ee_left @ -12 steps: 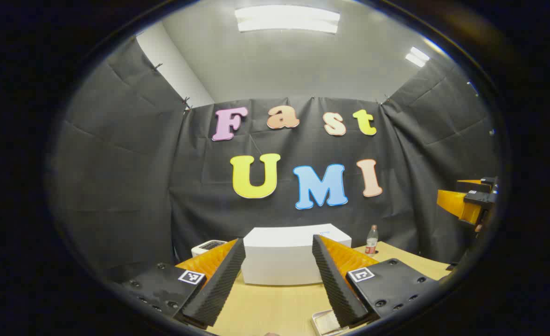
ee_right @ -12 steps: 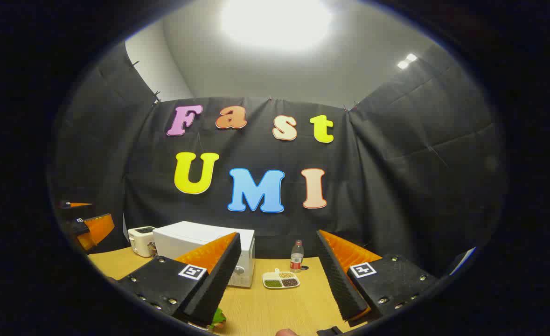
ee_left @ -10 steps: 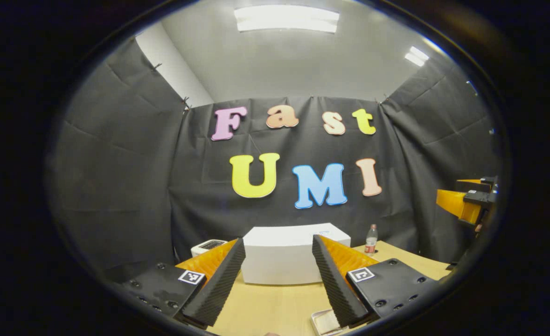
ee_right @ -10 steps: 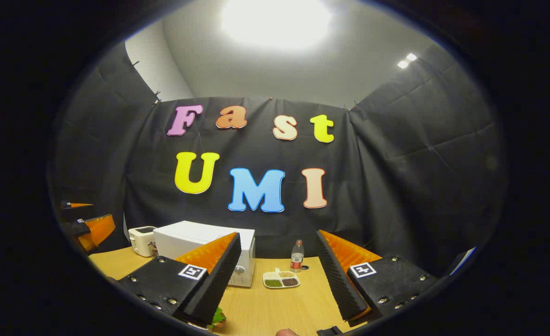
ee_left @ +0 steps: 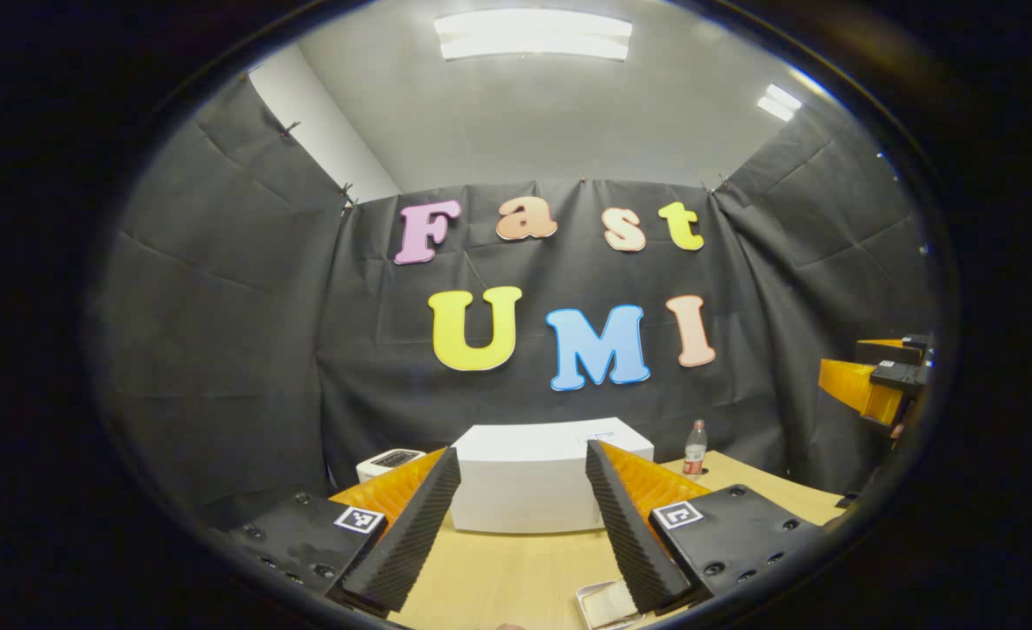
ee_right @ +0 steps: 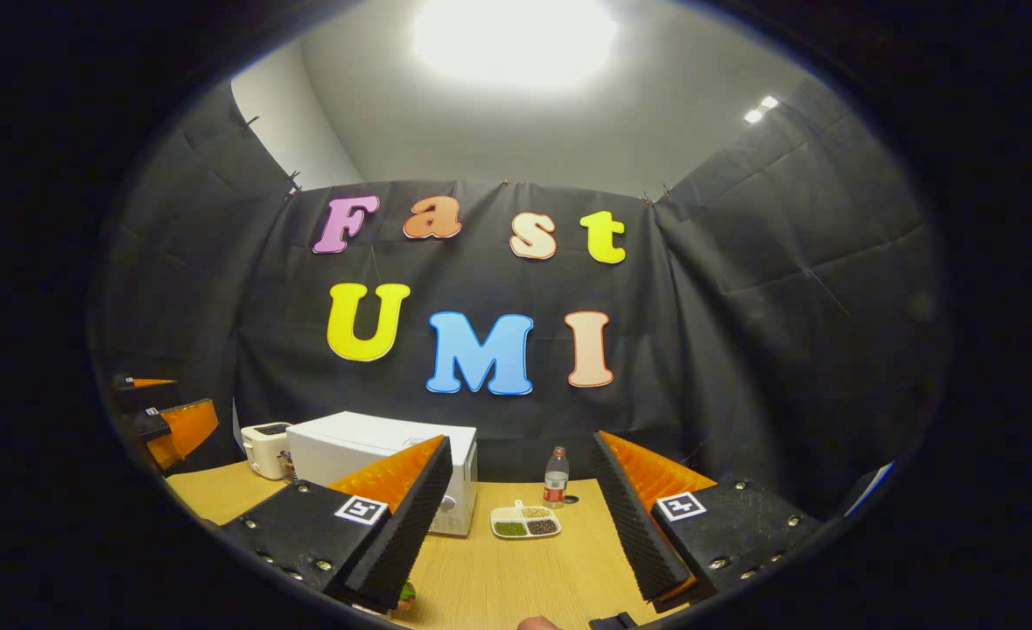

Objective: Open the microwave oven with the left hand, put the food in, and close the microwave oven.

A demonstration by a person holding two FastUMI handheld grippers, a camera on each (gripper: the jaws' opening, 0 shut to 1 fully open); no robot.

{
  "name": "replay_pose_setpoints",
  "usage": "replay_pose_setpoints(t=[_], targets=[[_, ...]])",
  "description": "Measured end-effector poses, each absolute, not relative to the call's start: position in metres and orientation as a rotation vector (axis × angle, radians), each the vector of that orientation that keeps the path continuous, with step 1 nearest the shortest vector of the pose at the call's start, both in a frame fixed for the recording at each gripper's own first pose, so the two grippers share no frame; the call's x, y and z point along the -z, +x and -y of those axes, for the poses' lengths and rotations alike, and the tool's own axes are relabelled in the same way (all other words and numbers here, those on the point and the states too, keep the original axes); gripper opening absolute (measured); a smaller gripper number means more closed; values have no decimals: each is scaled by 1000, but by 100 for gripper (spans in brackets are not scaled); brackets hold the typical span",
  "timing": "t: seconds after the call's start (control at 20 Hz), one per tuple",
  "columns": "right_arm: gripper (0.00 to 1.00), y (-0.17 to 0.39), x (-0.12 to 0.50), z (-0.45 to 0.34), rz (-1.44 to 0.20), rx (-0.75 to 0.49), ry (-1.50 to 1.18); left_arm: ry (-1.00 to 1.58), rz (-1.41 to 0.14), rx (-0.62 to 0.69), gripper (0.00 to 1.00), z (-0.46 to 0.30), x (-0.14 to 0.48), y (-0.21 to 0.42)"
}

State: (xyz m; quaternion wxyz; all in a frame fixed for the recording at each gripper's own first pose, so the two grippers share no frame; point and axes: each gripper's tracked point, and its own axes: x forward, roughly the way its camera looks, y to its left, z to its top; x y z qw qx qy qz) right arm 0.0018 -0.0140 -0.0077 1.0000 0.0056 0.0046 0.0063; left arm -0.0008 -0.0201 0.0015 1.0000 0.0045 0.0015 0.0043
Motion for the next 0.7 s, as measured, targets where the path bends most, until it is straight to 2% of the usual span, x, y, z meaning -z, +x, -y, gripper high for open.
replay_pose_setpoints(t=[0.35,0.65,0.7], targets=[[96,4,20,29,-14,-49,35,25,9,-25,93,44,0,5],[96,12,34,36,-36,-49,37,17,20,-26,97,55,2,39],[96,14,36,38,-41,-45,34,16,21,-22,95,58,2,48]])
